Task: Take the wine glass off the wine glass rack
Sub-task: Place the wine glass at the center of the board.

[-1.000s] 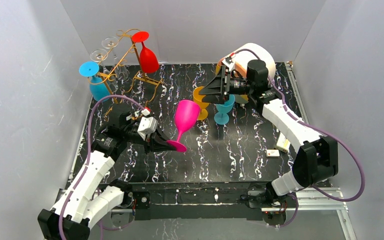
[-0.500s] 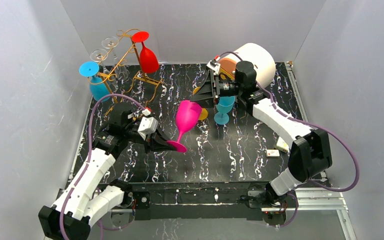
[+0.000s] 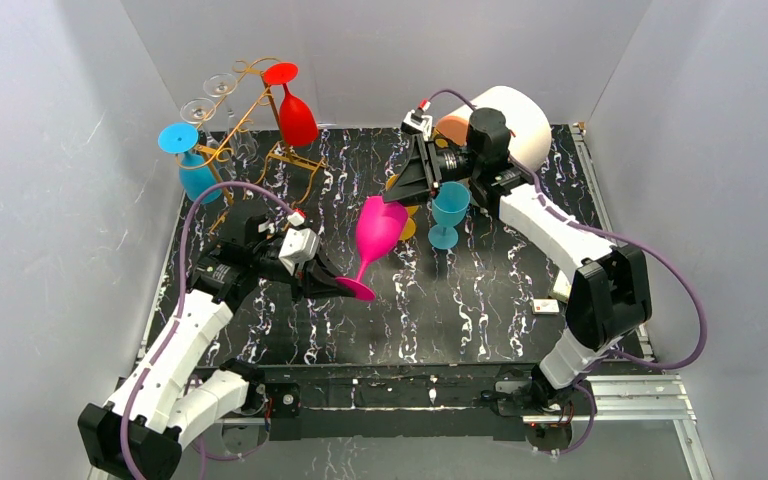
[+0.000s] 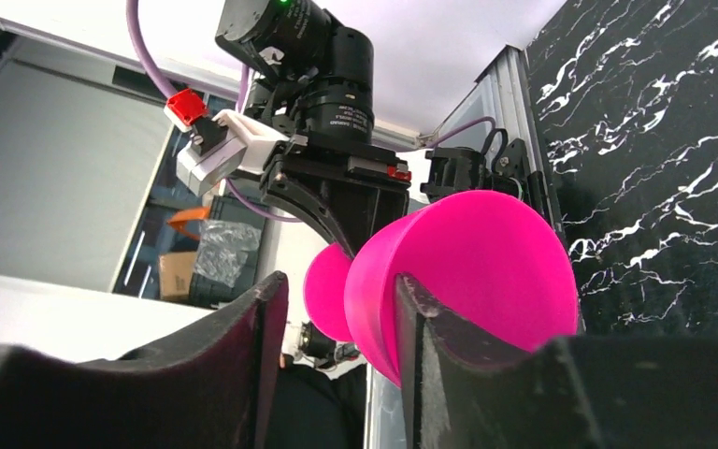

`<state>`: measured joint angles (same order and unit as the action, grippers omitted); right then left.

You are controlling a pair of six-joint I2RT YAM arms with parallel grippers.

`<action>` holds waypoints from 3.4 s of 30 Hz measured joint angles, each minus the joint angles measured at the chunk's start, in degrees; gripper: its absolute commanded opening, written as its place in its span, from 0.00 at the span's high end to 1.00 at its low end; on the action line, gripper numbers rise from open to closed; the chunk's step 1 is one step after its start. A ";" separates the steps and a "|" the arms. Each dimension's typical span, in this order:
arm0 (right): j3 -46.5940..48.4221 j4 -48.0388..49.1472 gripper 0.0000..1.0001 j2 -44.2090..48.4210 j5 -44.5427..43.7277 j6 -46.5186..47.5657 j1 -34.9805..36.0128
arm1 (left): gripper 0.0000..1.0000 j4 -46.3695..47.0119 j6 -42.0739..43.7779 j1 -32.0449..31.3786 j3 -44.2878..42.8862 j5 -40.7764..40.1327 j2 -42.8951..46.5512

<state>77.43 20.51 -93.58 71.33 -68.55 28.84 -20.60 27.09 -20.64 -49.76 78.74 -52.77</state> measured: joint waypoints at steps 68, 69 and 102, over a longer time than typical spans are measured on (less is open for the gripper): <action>20.61 -56.63 0.62 -3.04 2.49 46.07 -2.14 | 1.00 -0.74 -0.11 -0.59 -3.61 0.24 -4.44; 20.59 -56.26 0.61 -3.04 2.60 45.59 -2.14 | 1.00 -0.66 -0.24 -0.59 -3.61 0.15 -4.44; 10.03 -33.94 0.99 2.03 10.40 27.69 -1.25 | 0.67 -1.11 -5.25 -0.48 -3.58 -3.80 -1.66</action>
<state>87.46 -13.43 -91.55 81.73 -40.86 27.59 -21.71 21.85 -21.12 -53.34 74.94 -54.43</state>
